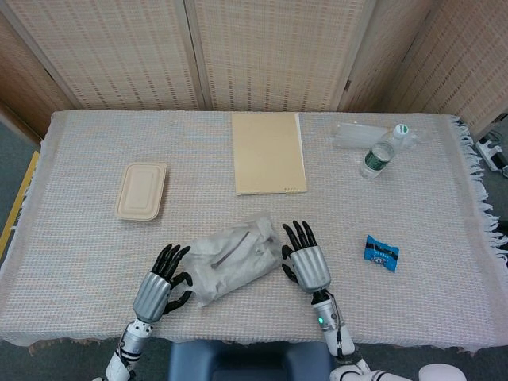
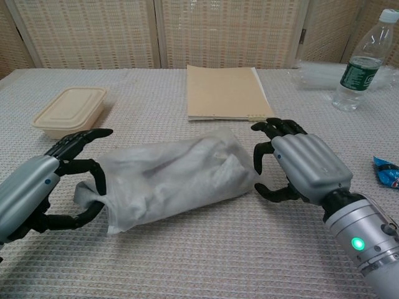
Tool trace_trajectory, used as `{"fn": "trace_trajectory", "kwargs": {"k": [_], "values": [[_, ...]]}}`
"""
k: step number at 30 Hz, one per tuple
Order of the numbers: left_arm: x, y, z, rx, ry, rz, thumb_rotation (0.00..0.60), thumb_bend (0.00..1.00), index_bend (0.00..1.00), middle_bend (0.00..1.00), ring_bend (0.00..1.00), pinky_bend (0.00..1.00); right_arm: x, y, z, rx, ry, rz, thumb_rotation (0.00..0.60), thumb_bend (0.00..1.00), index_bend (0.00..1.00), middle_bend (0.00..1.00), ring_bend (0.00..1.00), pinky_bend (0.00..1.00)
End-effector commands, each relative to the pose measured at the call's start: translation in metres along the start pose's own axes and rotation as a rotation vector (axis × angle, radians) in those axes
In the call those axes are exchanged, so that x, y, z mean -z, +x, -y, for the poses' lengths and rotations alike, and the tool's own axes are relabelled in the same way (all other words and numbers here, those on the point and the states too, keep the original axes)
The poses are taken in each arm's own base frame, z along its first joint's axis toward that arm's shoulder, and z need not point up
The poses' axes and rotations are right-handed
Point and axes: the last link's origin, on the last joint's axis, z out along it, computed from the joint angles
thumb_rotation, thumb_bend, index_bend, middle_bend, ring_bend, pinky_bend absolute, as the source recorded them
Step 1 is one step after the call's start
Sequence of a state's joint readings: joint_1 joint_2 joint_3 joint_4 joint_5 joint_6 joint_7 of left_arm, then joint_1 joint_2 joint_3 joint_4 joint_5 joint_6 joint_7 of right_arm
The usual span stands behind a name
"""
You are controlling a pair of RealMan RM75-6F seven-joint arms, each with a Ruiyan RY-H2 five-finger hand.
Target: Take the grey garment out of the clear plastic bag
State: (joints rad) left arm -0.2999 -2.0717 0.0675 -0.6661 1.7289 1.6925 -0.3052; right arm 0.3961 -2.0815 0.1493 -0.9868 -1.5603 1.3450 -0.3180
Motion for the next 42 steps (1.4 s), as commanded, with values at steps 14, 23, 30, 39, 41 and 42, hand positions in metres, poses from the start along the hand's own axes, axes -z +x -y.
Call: {"fn": "trace_trajectory", "kwargs": {"k": [14,23,30,39,41,42], "values": [[0.000,0.008,0.003,-0.005,0.000,-0.014,0.600,0.56,0.75,0.12,0.00,0.00,-0.007,0.000,0.002,0.040,-0.011,0.016,0.600,0.51,0.61,0.14,0.00,0.00],[-0.003,0.025,0.023,-0.058,0.018,-0.050,0.600,0.56,0.74,0.12,0.00,0.00,-0.004,0.015,-0.018,0.064,-0.053,0.015,0.600,0.55,0.62,0.15,0.00,0.00],[-0.003,0.058,0.057,-0.168,0.037,-0.094,0.600,0.56,0.74,0.12,0.00,0.00,-0.003,0.032,-0.053,0.117,-0.118,0.004,0.600,0.55,0.62,0.15,0.00,0.00],[0.009,0.100,0.098,-0.224,0.128,-0.129,0.600,0.55,0.74,0.12,0.00,0.00,0.010,0.056,-0.112,0.215,-0.219,-0.027,0.600,0.55,0.62,0.15,0.00,0.00],[0.012,0.098,0.097,-0.208,0.127,-0.107,0.600,0.55,0.73,0.12,0.00,0.00,0.014,0.058,-0.123,0.187,-0.246,-0.016,0.600,0.55,0.62,0.15,0.00,0.00],[0.013,0.095,0.097,-0.201,0.125,-0.087,0.600,0.54,0.70,0.12,0.00,0.00,0.016,0.059,-0.126,0.171,-0.250,-0.007,0.600,0.55,0.60,0.14,0.00,0.00]]}}
